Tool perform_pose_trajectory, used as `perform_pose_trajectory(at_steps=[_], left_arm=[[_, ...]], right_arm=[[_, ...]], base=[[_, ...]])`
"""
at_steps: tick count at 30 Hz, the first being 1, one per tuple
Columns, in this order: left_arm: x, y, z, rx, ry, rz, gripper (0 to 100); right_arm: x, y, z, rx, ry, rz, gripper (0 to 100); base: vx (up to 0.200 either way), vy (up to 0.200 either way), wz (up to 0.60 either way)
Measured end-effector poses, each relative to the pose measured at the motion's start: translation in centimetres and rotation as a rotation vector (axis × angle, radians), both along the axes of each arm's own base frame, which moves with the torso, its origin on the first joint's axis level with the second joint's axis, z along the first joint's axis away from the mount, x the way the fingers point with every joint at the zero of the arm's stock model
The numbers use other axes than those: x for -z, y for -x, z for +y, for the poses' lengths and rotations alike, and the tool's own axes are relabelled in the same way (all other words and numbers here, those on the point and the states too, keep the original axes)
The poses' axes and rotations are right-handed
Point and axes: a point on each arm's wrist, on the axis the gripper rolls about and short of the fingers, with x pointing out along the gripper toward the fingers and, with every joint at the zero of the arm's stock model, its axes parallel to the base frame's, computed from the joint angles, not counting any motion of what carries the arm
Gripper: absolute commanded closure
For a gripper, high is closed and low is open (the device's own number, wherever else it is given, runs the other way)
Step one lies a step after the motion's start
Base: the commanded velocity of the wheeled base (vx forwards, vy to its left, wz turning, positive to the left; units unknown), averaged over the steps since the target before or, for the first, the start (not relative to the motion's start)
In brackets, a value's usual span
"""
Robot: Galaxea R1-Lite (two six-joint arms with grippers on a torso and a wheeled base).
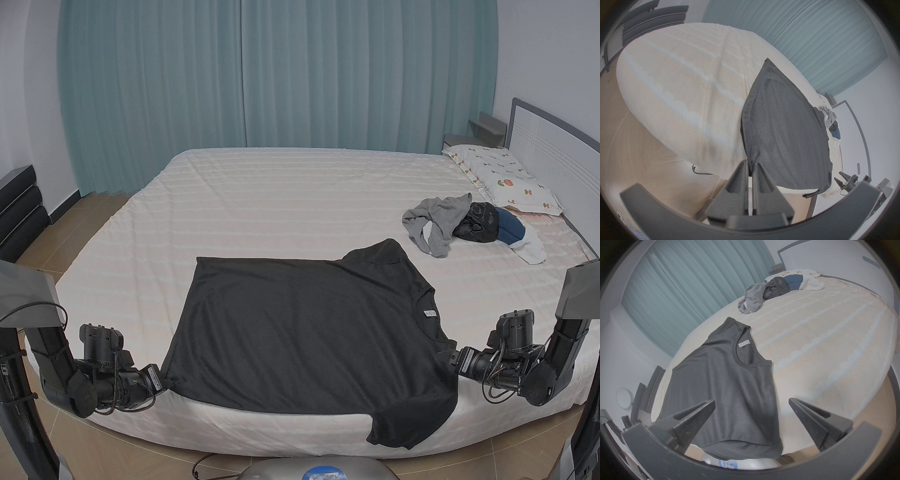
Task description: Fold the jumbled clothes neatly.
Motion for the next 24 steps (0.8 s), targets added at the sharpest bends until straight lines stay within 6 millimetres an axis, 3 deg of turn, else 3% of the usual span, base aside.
perform_pose_trajectory(at_steps=[16,17,24], left_arm=[[-0.1,-0.2,0.1,-0.006,0.004,-0.008,100],[-0.1,-0.3,0.2,-0.008,0.004,-0.008,100],[-0.1,-0.3,0.3,-0.013,0.004,-0.011,100]], right_arm=[[3.0,-2.8,-0.6,-0.010,-0.006,0.034,0],[3.1,-2.9,-0.6,-0.010,-0.005,0.035,100],[3.0,-3.7,-0.7,0.001,-0.012,0.006,100]], base=[[0.000,0.000,0.00],[0.000,0.000,0.00],[0.000,0.000,0.00]])
